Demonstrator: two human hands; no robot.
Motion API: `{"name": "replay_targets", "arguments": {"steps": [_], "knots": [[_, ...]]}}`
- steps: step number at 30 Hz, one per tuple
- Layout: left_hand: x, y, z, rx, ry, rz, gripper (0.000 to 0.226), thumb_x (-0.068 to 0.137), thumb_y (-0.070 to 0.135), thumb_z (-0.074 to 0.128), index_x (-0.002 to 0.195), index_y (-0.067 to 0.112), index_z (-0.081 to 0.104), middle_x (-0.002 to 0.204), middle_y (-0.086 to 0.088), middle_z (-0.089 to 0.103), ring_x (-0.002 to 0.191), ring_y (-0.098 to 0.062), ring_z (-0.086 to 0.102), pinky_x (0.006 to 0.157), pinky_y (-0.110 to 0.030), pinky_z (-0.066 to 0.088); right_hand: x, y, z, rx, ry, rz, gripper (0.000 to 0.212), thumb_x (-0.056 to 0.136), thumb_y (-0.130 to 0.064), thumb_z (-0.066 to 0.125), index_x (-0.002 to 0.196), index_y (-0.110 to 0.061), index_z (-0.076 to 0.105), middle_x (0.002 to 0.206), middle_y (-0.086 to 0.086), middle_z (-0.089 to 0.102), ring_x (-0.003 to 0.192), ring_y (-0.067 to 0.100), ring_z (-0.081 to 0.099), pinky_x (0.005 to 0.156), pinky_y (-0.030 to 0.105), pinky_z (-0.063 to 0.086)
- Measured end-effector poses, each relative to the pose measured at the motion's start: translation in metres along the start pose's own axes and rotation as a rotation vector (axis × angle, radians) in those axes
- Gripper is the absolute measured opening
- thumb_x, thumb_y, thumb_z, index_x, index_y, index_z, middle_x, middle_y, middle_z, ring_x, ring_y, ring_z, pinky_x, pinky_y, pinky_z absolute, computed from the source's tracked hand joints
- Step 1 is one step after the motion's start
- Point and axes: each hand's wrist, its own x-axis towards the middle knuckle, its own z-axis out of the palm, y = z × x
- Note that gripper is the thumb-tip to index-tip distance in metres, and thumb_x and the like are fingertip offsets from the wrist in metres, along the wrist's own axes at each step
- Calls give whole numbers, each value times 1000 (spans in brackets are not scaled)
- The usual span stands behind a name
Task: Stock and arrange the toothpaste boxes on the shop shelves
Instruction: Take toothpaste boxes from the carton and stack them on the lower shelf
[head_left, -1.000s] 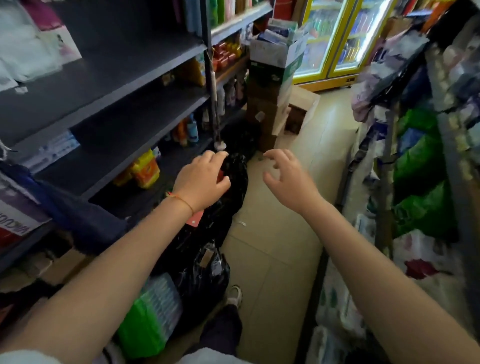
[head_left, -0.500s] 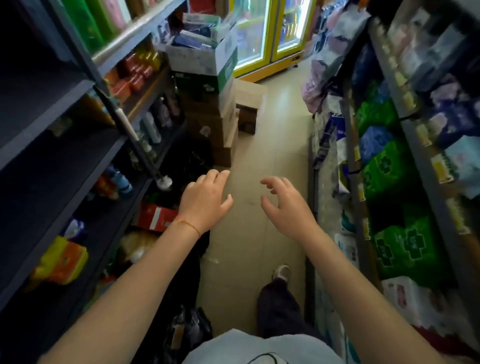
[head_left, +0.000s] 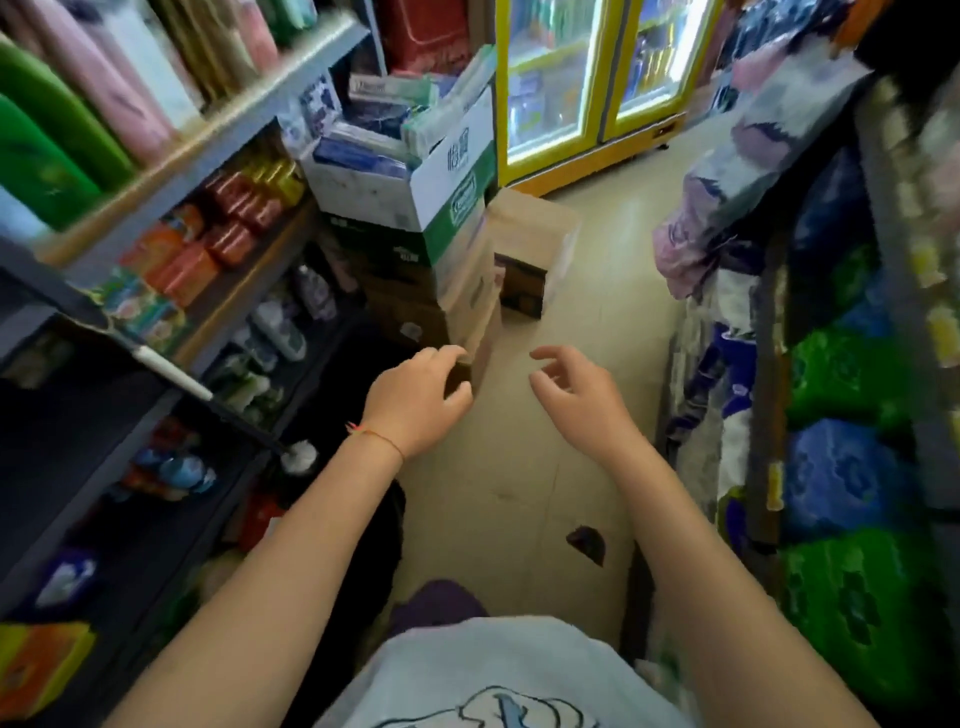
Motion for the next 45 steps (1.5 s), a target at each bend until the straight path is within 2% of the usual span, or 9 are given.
{"name": "replay_targets", "arguments": {"steps": [4, 9, 13, 25, 29, 32, 36, 40, 45], "knots": [[76, -33, -4, -105, 45, -109, 32, 97, 39, 52, 127, 33, 58, 93, 12, 64, 77, -12, 58, 59, -28, 41, 100, -8, -1, -36, -131, -13, 23, 100, -33, 52, 123, -31, 55, 102, -9, 62, 93, 2, 58, 72, 17, 46], [197, -86, -13, -226, 168, -215, 25, 96, 36, 55, 119, 33, 64, 90, 12, 63, 81, -16, 60, 68, -31, 48, 240, -24, 6, -117, -247, -62, 22, 101, -30, 51, 123, -28, 56, 98, -10, 62, 84, -1, 58, 60, 10, 44], [298, -125, -37, -263, 177, -267, 25, 96, 35, 55, 119, 29, 63, 95, 12, 63, 85, -15, 59, 72, -30, 49, 349, -54, 10, -194, -308, -69, 15, 100, -30, 53, 115, -31, 57, 99, -11, 63, 80, -3, 59, 55, 5, 41], [508, -181, -104, -252, 321, -361, 23, 94, 34, 54, 111, 25, 67, 113, 4, 59, 96, -21, 61, 82, -39, 52, 607, -111, 0, -154, -275, -215, 13, 97, -22, 54, 103, -30, 63, 79, -13, 61, 61, 1, 55, 59, 19, 43], [555, -193, -99, -214, 357, -469, 36, 88, 43, 49, 112, 24, 67, 115, 2, 58, 103, -21, 58, 84, -40, 51, 692, -126, 6, -153, -381, -341, 15, 98, -21, 54, 105, -24, 67, 89, -7, 66, 79, 11, 61, 72, 28, 47], [586, -191, -95, -213, 381, -571, 30, 94, 36, 58, 119, 21, 66, 118, 0, 56, 111, -21, 54, 92, -39, 47, 753, -138, 6, -206, -505, -472, 14, 97, -19, 55, 104, -21, 67, 80, -4, 63, 63, 5, 54, 58, 20, 40], [621, -169, -94, -223, 416, -721, 34, 95, 34, 60, 125, 19, 64, 123, -2, 56, 114, -23, 53, 96, -40, 45, 817, -152, 9, -270, -640, -595, 17, 96, -16, 55, 107, -13, 68, 81, 6, 64, 67, 21, 55, 58, 27, 35], [642, -150, -90, -209, 457, -868, 39, 94, 36, 60, 130, 21, 60, 126, -2, 57, 115, -22, 54, 97, -44, 46, 851, -164, 11, -325, -810, -656, 13, 99, -18, 51, 104, -19, 63, 79, -5, 60, 63, 5, 53, 51, 11, 36], [673, -139, -88, -177, 454, -903, 49, 94, 36, 60, 141, 23, 50, 142, -1, 44, 131, -21, 40, 110, -40, 34, 893, -163, -5, -595, -942, -735, 20, 92, -37, 64, 100, -19, 65, 97, -6, 63, 87, 14, 60, 74, 30, 50]]}}
